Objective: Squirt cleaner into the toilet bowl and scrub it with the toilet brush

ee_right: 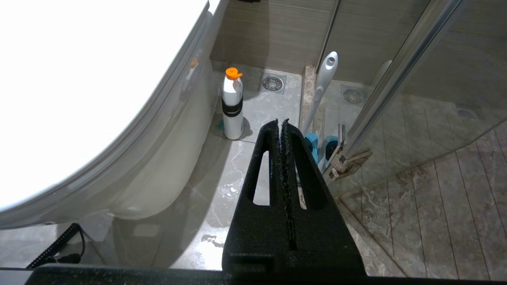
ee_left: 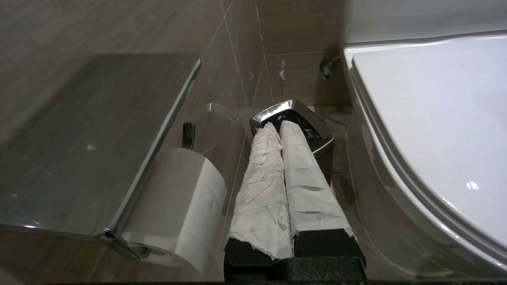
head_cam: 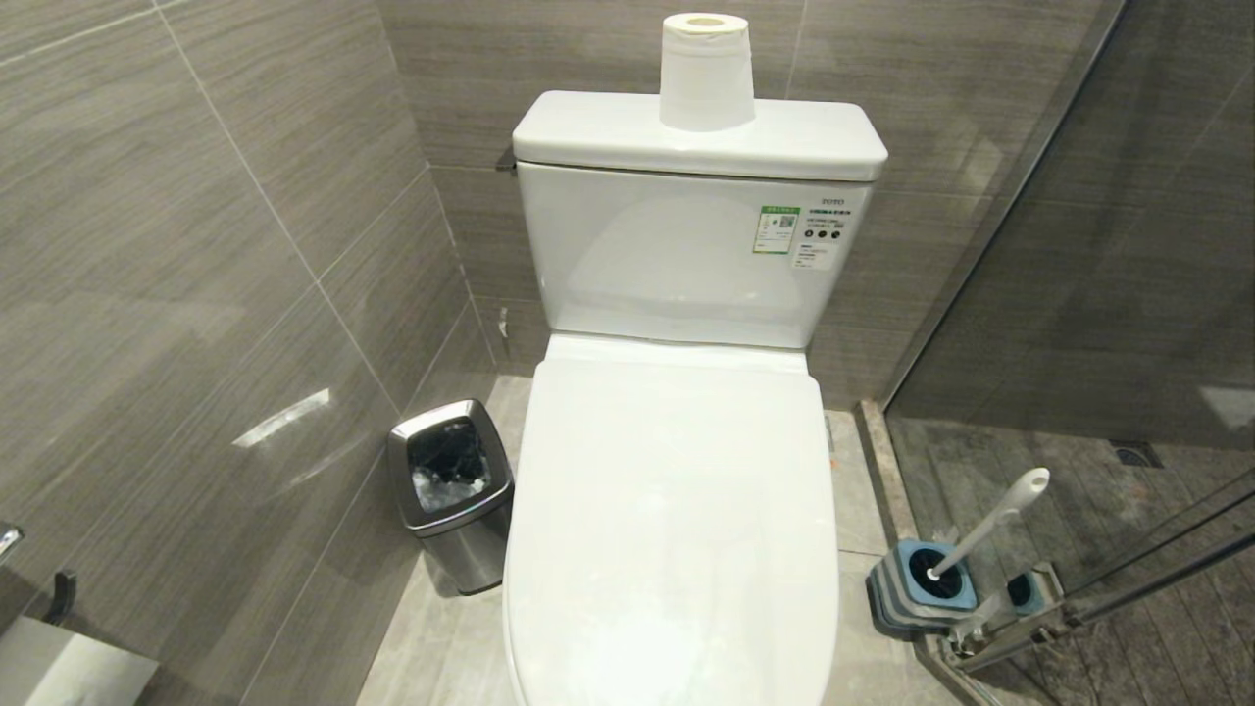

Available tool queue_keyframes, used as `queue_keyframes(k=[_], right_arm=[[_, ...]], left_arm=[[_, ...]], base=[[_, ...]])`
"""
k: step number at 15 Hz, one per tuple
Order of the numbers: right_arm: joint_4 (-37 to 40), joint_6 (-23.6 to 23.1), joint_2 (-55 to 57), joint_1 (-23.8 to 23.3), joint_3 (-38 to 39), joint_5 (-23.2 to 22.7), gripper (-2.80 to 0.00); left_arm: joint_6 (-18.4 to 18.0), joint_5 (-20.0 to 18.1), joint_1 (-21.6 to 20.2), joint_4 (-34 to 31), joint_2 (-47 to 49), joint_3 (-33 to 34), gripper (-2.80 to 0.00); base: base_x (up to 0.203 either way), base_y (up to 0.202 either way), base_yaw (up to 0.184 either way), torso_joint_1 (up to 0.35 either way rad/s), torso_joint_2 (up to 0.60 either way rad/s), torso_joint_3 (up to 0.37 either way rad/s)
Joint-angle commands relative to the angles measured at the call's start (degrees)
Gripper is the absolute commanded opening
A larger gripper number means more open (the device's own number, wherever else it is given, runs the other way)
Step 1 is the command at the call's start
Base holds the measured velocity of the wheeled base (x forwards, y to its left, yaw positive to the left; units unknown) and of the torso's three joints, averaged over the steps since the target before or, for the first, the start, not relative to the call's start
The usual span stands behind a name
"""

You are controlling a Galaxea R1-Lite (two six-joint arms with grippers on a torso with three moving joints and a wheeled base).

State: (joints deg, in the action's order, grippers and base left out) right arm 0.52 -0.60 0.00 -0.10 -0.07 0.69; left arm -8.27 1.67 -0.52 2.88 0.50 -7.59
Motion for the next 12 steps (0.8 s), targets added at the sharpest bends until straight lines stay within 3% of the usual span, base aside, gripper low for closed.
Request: queue_keyframes(k=[1,5,12], right_arm=[[0.0,-0.02,0.0,0.01,-0.01,0.01,-2.8],[0.0,-0.02,0.0,0.01,-0.01,0.01,-2.8],[0.0,-0.02,-0.01,0.01,0.0,0.01,-2.8]], left_arm=[[-0.1,-0.45,-0.01,4.29,-0.49,6.74,-2.8],[0.73,-3.68,-0.01,-3.34,-0.5,7.59,-2.8],[2.11,-3.43,-0.01,-3.5,-0.5,7.59,-2.8]], base=[[0.0,0.0,0.0,0.0,0.0,0.0],[0.0,0.0,0.0,0.0,0.0,0.0],[0.0,0.0,0.0,0.0,0.0,0.0]])
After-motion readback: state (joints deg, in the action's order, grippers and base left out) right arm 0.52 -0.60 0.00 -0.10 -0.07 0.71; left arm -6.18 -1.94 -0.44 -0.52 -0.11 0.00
